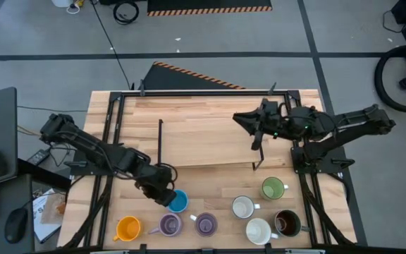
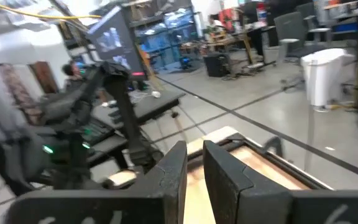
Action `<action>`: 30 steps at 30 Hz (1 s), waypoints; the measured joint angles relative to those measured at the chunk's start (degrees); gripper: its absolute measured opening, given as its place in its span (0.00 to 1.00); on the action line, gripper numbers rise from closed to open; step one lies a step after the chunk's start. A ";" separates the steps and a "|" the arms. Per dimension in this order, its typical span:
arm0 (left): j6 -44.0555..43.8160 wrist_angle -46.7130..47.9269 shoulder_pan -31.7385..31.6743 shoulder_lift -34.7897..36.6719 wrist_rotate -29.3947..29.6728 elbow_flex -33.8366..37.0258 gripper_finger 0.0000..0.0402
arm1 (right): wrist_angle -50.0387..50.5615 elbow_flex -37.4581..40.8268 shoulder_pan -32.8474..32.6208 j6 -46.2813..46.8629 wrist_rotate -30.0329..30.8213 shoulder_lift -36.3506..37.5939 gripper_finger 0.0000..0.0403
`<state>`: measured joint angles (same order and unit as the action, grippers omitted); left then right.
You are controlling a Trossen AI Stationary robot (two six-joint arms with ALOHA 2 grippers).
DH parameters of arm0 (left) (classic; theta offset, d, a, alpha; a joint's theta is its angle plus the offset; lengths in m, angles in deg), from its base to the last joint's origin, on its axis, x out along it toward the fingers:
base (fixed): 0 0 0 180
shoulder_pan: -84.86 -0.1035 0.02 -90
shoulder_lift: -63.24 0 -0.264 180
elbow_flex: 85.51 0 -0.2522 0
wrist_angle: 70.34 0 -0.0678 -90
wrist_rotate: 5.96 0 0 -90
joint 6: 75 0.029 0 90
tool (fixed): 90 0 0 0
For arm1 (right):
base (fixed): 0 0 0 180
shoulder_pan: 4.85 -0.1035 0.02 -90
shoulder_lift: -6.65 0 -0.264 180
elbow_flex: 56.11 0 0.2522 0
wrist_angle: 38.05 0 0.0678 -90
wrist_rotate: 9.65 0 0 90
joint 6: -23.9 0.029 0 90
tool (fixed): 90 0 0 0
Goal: Place coffee mugs
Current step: Put the light blue mug on the shelf
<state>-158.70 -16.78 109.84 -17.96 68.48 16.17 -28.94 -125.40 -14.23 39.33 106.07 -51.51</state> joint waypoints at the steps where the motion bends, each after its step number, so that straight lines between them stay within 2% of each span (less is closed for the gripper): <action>1: -0.68 -0.02 0.36 -0.54 -0.24 0.00 0.40 | -0.79 0.00 -0.01 0.04 -0.70 -0.53 0.15; 8: -6.76 0.03 3.43 -2.77 1.52 0.00 0.40 | -3.71 -0.02 -0.01 1.52 -3.94 -2.61 0.15; 22: -20.38 0.08 4.97 -5.16 7.39 0.00 0.40 | -2.89 -0.02 -0.01 -2.13 -3.96 -2.73 0.15; 30: -23.76 -0.30 5.93 -6.54 8.47 0.05 0.40 | -3.01 -0.02 0.21 -4.06 -3.96 -2.73 0.15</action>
<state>-182.47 -17.08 115.78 -24.50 76.95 16.22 -31.95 -125.42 -14.02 35.28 102.11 -54.23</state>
